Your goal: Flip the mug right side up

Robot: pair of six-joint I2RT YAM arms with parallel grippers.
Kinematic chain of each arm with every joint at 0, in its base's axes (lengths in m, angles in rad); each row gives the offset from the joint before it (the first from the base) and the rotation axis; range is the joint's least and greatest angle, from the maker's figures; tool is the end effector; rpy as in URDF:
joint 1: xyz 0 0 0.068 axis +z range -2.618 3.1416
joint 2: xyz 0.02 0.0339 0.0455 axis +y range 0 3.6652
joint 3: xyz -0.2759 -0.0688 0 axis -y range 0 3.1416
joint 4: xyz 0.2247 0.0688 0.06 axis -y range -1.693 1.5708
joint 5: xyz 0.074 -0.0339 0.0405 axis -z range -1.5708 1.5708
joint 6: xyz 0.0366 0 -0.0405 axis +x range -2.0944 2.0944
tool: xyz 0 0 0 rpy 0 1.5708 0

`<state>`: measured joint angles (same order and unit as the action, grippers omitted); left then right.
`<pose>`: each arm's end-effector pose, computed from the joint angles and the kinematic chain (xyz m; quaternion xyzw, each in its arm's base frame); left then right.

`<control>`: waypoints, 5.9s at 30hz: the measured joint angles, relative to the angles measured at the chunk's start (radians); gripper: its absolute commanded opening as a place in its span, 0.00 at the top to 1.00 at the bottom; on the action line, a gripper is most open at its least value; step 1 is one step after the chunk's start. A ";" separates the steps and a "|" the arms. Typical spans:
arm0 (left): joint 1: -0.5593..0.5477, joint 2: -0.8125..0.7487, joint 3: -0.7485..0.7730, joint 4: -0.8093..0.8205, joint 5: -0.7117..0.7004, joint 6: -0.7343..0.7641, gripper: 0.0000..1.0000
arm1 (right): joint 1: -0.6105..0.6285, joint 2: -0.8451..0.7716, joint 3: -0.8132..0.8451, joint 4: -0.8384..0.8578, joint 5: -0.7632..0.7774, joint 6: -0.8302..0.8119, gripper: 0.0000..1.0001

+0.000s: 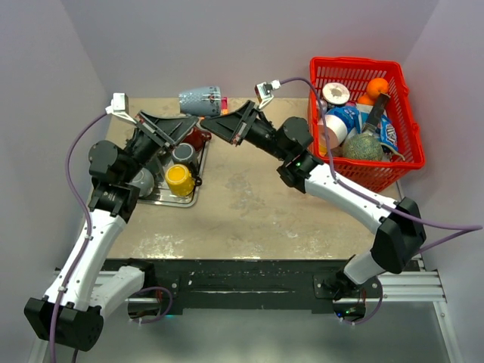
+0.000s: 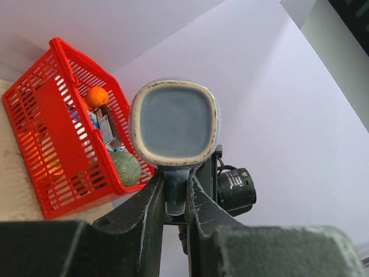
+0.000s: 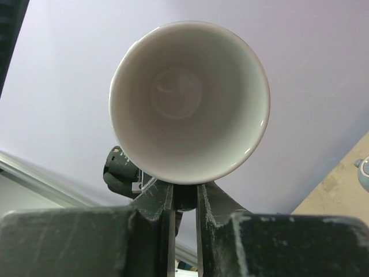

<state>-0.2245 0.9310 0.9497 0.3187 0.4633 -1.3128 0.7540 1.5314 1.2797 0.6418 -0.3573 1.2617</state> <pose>0.1714 -0.0559 0.4344 -0.1312 0.5786 -0.6474 0.4785 0.2404 0.2433 0.4325 -0.0053 0.5673 0.7442 0.3526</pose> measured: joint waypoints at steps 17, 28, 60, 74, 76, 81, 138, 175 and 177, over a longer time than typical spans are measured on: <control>-0.007 0.001 0.072 -0.597 -0.224 0.431 0.01 | -0.022 -0.063 0.146 -0.745 0.478 -0.619 1.00; -0.007 0.079 0.073 -0.899 -0.461 0.603 0.01 | -0.040 0.317 0.350 -0.988 0.757 -0.879 1.00; -0.007 0.187 0.017 -0.959 -0.557 0.729 0.01 | -0.006 0.918 0.901 -1.235 0.840 -0.883 0.43; -0.007 0.238 0.003 -0.943 -0.541 0.731 0.01 | -0.007 0.868 0.901 -1.238 0.835 -0.862 0.01; -0.007 0.240 -0.007 -0.938 -0.526 0.731 0.01 | -0.007 0.827 0.895 -1.239 0.835 -0.863 0.01; -0.007 0.256 -0.027 -0.912 -0.484 0.731 0.01 | -0.007 0.629 0.798 -1.229 0.825 -0.873 0.01; -0.202 0.682 0.146 -1.072 -0.891 -0.300 0.10 | -0.094 -0.165 0.025 -1.195 0.784 -0.829 0.03; -0.187 0.600 0.050 -1.027 -0.845 -0.230 1.00 | -0.101 -0.178 -0.018 -1.187 0.753 -0.828 0.04; -0.187 0.597 0.049 -1.029 -0.838 -0.221 1.00 | -0.101 -0.178 -0.019 -1.187 0.749 -0.828 0.04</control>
<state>-0.4110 1.5284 0.9989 -0.7101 -0.3752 -1.5337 0.6533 1.3537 1.2610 -0.5453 0.3916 0.4339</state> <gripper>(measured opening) 0.183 0.960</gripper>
